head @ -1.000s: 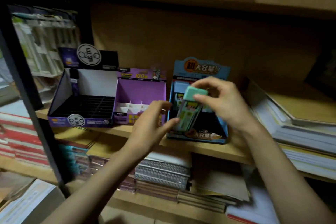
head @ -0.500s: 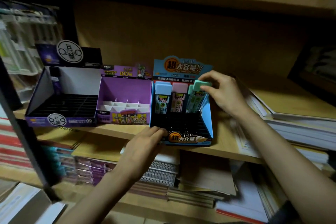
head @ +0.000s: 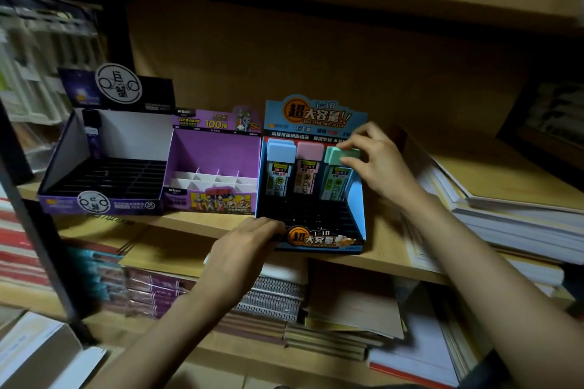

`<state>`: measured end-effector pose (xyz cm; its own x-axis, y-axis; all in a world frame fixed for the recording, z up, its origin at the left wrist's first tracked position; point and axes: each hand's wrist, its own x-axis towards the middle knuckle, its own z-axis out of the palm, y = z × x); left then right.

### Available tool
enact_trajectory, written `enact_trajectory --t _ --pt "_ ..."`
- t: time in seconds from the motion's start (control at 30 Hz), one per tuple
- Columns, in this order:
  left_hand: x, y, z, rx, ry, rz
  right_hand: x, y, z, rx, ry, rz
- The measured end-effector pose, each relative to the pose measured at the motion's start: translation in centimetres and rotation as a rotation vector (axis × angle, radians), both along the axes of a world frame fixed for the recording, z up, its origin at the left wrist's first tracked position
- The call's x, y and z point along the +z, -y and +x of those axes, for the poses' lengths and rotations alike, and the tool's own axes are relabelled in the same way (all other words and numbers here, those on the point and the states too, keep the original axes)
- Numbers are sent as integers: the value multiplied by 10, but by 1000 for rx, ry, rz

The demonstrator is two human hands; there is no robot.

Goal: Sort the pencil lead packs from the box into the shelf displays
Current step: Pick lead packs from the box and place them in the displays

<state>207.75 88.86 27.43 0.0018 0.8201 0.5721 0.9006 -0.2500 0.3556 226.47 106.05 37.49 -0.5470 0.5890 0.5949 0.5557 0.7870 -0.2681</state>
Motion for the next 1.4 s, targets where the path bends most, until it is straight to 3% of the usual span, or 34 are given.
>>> enact_trajectory --t 0.33,0.43,0.6,0.83,1.0,1.2,1.4 --pt "22 27 -9 -93 156 -32 0 8 -12 -214 285 218" --pt "24 65 -34 -58 223 -15 5 39 -22 -42 229 190" --pt "-24 140 -82 132 302 -257 -9 116 -71 410 356 24" --pt "-174 264 -126 539 629 -582 -148 216 -148 681 778 -190" --pt "-273 334 -105 743 833 -676 -287 266 -180 605 976 -510" --pt "-334 345 -98 901 1022 -636 -397 301 -189 135 685 -1239" --pt "-352 291 -122 839 1008 -601 -441 310 -205 -139 268 -1627"
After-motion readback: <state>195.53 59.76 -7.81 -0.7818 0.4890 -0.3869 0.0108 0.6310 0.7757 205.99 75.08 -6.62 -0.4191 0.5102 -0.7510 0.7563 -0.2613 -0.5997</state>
